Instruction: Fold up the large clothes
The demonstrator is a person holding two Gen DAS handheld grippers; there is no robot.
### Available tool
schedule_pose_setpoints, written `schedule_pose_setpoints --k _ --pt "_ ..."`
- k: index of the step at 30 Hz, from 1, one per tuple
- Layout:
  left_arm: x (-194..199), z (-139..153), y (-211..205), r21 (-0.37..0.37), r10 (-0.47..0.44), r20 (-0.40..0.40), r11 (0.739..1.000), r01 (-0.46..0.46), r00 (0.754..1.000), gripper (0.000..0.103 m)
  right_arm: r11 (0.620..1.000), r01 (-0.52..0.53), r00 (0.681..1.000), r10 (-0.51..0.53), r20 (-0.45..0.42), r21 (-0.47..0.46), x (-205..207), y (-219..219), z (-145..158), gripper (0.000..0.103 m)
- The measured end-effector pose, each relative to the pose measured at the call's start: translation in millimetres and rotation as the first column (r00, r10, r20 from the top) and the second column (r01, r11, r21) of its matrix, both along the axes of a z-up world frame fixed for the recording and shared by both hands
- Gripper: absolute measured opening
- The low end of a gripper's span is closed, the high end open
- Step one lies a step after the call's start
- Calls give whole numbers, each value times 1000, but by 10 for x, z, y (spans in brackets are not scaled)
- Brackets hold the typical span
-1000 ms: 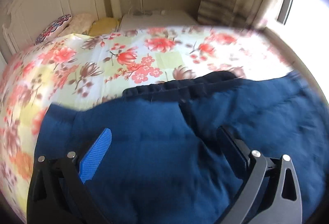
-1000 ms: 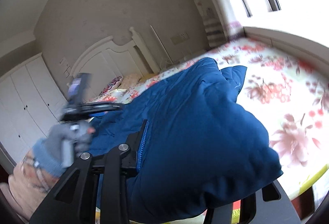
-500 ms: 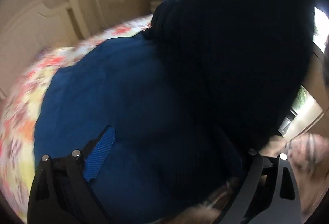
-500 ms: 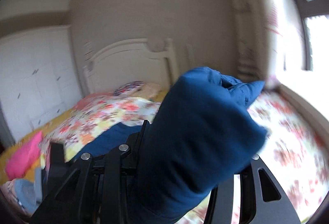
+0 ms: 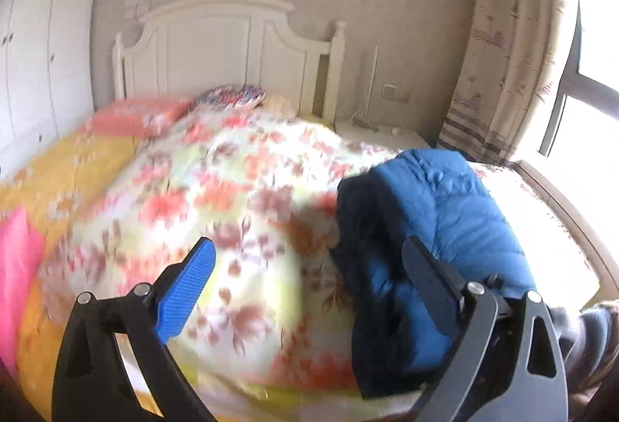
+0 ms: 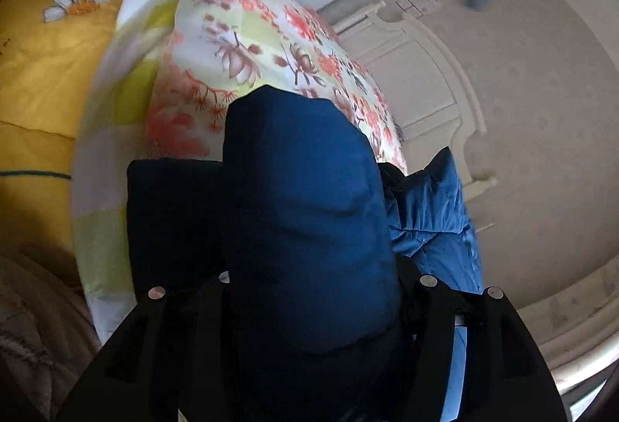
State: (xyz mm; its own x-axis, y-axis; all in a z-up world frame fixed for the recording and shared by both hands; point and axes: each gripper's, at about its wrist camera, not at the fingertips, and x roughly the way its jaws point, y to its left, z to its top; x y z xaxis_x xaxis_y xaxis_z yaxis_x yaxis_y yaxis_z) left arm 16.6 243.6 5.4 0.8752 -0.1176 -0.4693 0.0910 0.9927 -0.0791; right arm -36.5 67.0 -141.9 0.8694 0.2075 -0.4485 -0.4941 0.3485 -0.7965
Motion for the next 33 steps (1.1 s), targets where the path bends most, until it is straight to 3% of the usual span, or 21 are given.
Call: schedule_pose_setpoints --k 4,7,10,11,13,14,16,20,24,25,27,29,30,33 --pt "369 288 -536 55 -165 11 985 164 986 100 1000 5 1000 -4 -19 29 5 -38 64 63" --pt "984 402 -1209 120 -281 -61 951 286 958 100 1000 -1 1000 1 7 21 -153 9 14 64" --pt "1497 155 -1706 252 -278 -149 917 308 949 100 999 -20 1000 20 -1 48 -204 -63 58 67" --pt "1794 -89 -1847 274 -256 -232 908 316 938 100 998 -31 1000 31 -5 56 -214 -60 94 70" --pt "2128 -507 -1925 322 -217 -315 891 319 924 101 992 -81 995 86 -43 101 -314 -172 198 76" --pt "2257 -729 -1875 256 -259 -344 899 355 903 101 987 -101 992 110 -67 127 -354 -228 253 76" --pt "2376 -853 -1620 102 -281 -343 937 333 896 101 959 -164 967 202 -152 230 -471 -449 464 76" --pt "2322 -950 -1426 82 -246 -303 956 283 921 101 866 -129 915 292 -279 482 -445 -1010 918 74" --pt "2342 -985 -1342 65 -238 -287 962 267 928 101 790 30 951 166 -261 612 -164 -1500 1204 68" --pt "2329 -966 -1334 66 -236 -284 962 265 929 101 774 74 946 145 -290 629 -66 -1574 1209 68" --pt "2319 -977 -1321 63 -234 -272 964 260 933 101 789 114 931 127 -341 604 61 -1519 1095 68" --pt "2290 -964 -1284 55 -232 -257 966 254 938 101 871 105 916 104 -388 480 110 -1259 744 69" --pt "2274 -956 -1263 52 -229 -248 967 249 942 101 882 88 940 80 -333 462 71 -1173 626 69" --pt "2237 -971 -1189 34 -209 -224 974 222 952 101 910 73 934 82 -348 409 16 -1024 688 63"
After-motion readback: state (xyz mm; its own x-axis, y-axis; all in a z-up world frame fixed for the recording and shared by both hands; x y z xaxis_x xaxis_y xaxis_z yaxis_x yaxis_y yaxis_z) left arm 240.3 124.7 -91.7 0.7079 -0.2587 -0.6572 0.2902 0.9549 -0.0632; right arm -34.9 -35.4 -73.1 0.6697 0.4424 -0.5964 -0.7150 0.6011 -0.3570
